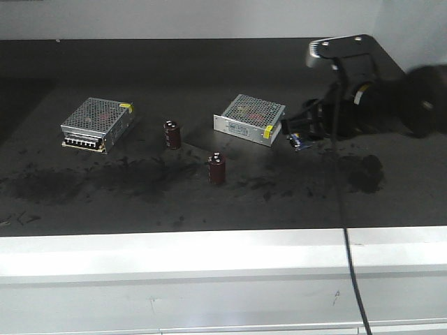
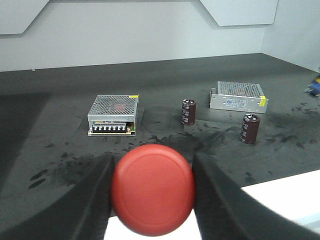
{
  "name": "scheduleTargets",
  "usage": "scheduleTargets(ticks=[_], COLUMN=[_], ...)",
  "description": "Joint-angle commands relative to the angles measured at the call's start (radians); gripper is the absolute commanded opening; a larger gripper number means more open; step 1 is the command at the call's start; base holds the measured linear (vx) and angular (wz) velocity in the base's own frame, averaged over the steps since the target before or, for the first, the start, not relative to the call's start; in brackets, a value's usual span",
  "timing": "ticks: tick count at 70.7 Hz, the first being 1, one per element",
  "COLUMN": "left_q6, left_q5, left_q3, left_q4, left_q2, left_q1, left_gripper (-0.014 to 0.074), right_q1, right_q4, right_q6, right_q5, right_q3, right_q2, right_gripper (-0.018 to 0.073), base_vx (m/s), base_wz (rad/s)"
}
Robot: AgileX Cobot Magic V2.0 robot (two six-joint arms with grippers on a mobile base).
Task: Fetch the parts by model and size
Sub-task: 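Close the right gripper on the yellow switch and lift it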
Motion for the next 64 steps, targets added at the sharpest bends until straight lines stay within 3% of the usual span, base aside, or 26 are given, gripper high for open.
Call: scheduleTargets(ticks=[1, 15, 50, 64], left_q6=[-0.004, -0.004, -0.004, -0.004], left_q5=[-0.076, -0.076, -0.076, -0.076], left_q3=[-0.027, -0.027, -0.027, -0.027], left_q4=[0.013, 0.013, 0.013, 0.013], left_q2=[0.008, 0.008, 0.008, 0.008], left_q1=[-0.005, -0.005, -0.005, -0.005], left_gripper=[-0.0006, -0.0006, -0.0006, -0.0006], right_q1=[-0.005, -0.005, -0.005, -0.005], right_q4=[-0.001, -0.001, -0.001, 0.0], right_q6=[-0.01, -0.024, -0.059, -0.059], right_q5=[-0.18, -0.304, -0.325, -0.332], right_q3=[0.099, 0.314, 0.683, 0.755], right_q2=[-0.16, -0.413, -1.071, -1.197], right_gripper=[-0.0008, -0.0008, -0.0008, -0.0008], base_vx=[0.0, 0.0, 0.0, 0.0], base_wz=[0.0, 0.0, 0.0, 0.0])
